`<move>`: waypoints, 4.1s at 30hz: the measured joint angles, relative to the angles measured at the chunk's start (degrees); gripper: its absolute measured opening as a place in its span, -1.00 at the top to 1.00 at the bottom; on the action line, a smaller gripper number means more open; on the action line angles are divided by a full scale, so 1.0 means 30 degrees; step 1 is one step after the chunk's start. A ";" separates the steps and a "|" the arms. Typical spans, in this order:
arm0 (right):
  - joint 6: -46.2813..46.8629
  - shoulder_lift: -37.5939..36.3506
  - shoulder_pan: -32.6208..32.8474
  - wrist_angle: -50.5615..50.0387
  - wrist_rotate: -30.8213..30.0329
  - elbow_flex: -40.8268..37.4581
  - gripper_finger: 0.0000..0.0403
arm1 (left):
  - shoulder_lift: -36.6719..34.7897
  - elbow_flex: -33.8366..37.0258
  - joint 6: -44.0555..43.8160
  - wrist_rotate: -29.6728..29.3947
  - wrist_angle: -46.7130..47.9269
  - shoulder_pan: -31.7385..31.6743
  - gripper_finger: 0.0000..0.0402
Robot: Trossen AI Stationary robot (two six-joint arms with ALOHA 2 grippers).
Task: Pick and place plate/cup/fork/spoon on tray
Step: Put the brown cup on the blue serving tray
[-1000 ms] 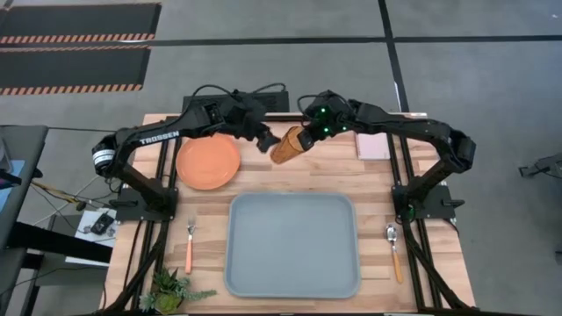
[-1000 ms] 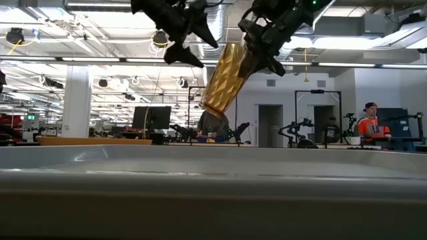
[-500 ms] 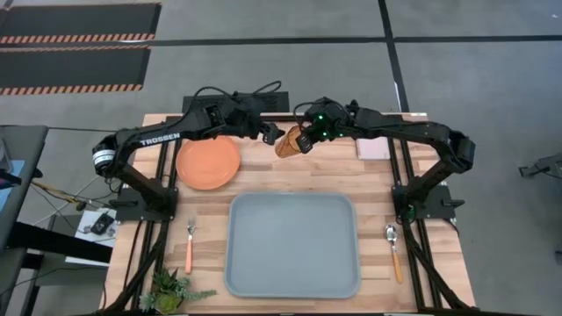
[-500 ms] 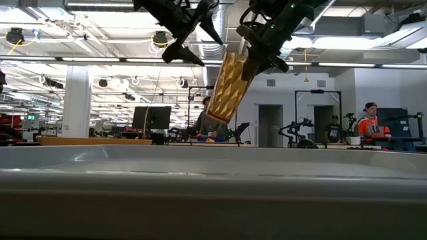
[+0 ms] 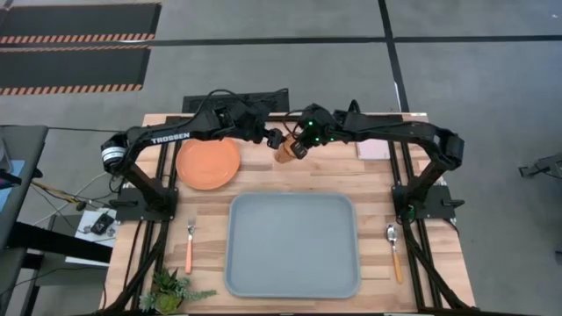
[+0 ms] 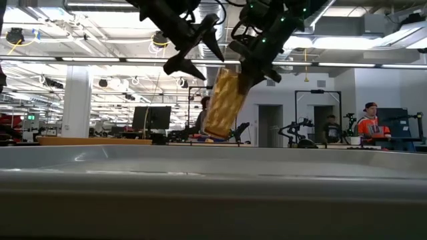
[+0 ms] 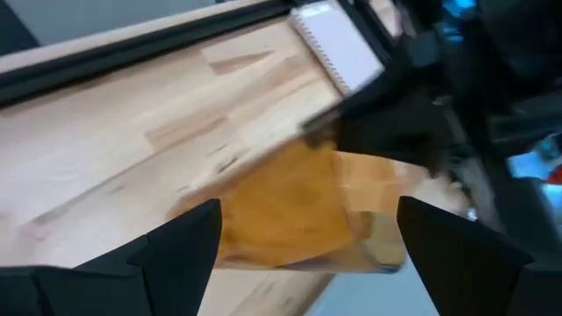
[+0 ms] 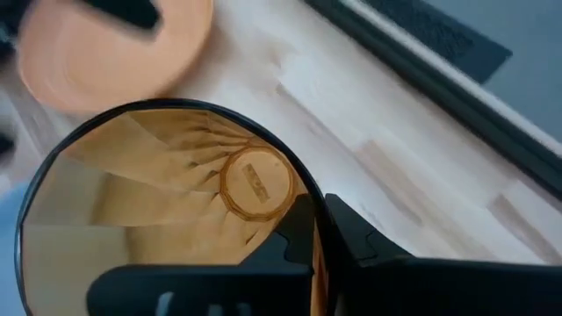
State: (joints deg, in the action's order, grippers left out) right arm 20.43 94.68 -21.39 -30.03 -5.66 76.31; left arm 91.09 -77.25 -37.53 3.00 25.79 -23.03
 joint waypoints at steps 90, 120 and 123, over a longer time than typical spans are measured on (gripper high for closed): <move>-0.2882 -0.0132 -0.0607 0.2383 0.3728 0.0012 -0.37 | 0.2171 0.0036 -0.1720 0.3328 -0.1709 -0.0124 1.00; -0.9037 -0.0974 -0.0832 0.4655 0.2658 -0.0024 -0.36 | 0.2164 0.0073 0.0110 0.5336 -0.1267 -0.0721 1.00; -0.9749 -0.1252 -0.0822 0.4829 0.2093 0.0000 -0.36 | 0.2157 0.0066 0.0361 0.5405 -0.1634 -0.0721 1.00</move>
State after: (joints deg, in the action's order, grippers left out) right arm -8.82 90.92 -23.86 -15.54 0.62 76.31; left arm 97.56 -77.06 -36.44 19.22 20.89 -25.19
